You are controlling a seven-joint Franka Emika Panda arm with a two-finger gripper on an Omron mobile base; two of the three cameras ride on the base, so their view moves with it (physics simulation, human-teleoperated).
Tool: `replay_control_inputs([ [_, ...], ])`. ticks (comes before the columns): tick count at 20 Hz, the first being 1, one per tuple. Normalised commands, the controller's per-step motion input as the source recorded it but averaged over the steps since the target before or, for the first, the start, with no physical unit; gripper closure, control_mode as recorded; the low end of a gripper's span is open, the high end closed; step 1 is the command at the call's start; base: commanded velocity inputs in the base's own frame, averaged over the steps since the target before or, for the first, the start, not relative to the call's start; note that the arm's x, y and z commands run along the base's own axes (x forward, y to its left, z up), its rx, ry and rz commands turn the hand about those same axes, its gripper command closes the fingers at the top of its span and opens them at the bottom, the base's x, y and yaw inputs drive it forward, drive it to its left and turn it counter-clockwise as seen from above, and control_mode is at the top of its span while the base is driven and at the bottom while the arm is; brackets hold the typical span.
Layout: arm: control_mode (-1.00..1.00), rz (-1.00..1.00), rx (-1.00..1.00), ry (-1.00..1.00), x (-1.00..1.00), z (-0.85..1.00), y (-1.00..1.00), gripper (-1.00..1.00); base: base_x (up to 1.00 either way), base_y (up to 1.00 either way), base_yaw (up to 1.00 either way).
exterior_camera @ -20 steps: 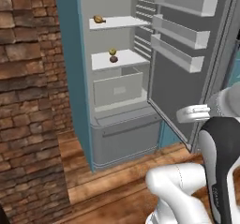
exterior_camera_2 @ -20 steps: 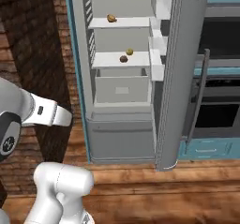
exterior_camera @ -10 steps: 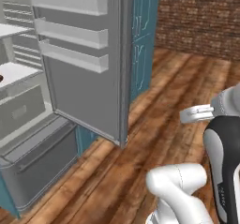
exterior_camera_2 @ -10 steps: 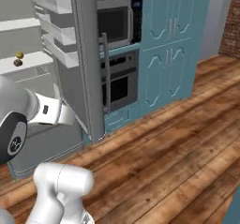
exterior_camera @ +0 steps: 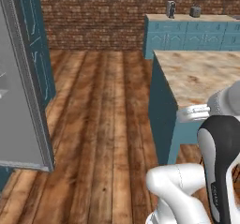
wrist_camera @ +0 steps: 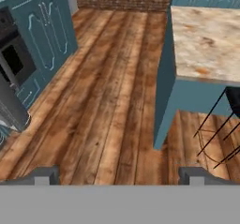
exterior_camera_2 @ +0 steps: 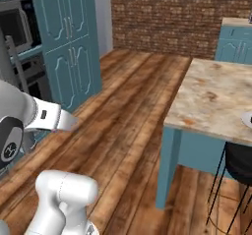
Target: Transport the chicken drumstick and potato to the fridge. Place the chicken drumstick on the rack containing meat and place the potato on the rack containing the vegetable, ensuring meats and vegetables are on different racks.
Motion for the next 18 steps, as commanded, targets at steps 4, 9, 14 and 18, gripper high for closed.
replay_control_inputs([
  [4, 1.0, 0.0, 0.0, 0.0, 0.0, 0.0, 0.0, -1.0, -0.11, -0.97, -0.33],
  [9, 1.0, 0.0, 0.0, 0.0, 0.0, 0.0, 0.0, -1.0, 0.2, -1.0, -0.14],
  [14, 1.0, 0.0, 0.0, 0.0, 0.0, 0.0, 0.0, -1.0, 0.53, -1.0, -0.11],
  [18, 1.0, 0.0, 0.0, 0.0, 0.0, 0.0, 0.0, -1.0, 1.0, -0.83, -0.03],
])
